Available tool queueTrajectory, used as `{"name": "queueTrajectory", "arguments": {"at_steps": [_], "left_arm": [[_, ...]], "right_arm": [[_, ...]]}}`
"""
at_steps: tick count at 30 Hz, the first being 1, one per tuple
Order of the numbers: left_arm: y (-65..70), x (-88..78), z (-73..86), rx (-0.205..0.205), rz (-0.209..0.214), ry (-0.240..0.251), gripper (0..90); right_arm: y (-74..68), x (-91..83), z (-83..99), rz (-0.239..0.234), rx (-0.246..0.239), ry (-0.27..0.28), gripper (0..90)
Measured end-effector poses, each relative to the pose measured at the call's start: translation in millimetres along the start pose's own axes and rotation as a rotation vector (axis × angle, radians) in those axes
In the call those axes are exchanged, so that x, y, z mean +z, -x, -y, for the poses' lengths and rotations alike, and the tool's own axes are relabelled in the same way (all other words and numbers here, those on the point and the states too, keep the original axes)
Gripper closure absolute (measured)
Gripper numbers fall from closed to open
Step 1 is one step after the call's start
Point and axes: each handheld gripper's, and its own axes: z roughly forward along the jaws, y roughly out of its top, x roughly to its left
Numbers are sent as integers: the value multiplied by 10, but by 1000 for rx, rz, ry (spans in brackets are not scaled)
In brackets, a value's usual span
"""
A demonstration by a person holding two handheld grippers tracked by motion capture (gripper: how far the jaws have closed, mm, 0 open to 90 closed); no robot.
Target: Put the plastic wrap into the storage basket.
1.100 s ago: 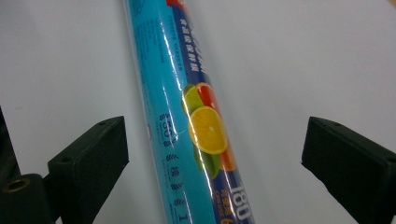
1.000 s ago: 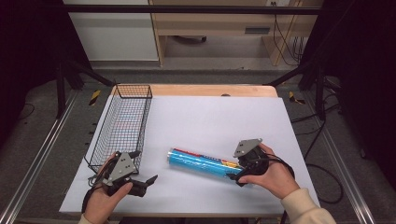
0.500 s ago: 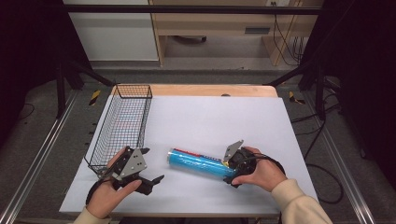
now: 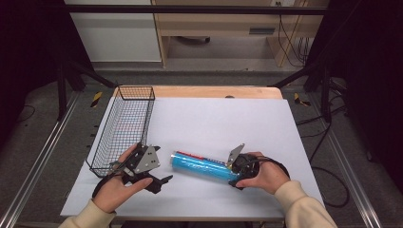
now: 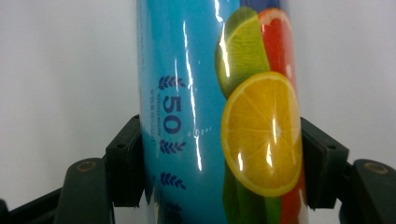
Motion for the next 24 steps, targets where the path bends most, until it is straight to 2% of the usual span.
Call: {"name": "queueTrajectory", "arguments": {"at_steps": [3, 5, 8, 11, 17, 24], "left_arm": [[-11, 27, -60, 45, 9, -32, 36], [-27, 59, -117, 84, 24, -53, 37], [-64, 117, -249, 166, 32, -98, 37], [-91, 217, -424, 254, 42, -141, 37], [-149, 400, -756, 373, 48, -193, 53], [-189, 490, -937, 384, 51, -210, 63]], "right_arm": [[-58, -49, -8, 60, -59, 16, 317], [-74, -113, -28, 104, -102, 6, 317], [-64, -260, -73, 132, -121, 9, 316], [-30, -428, -150, 163, -168, 2, 316], [22, -780, -351, 231, -236, -19, 316], [29, -1043, -473, 269, -270, -13, 316]]}}
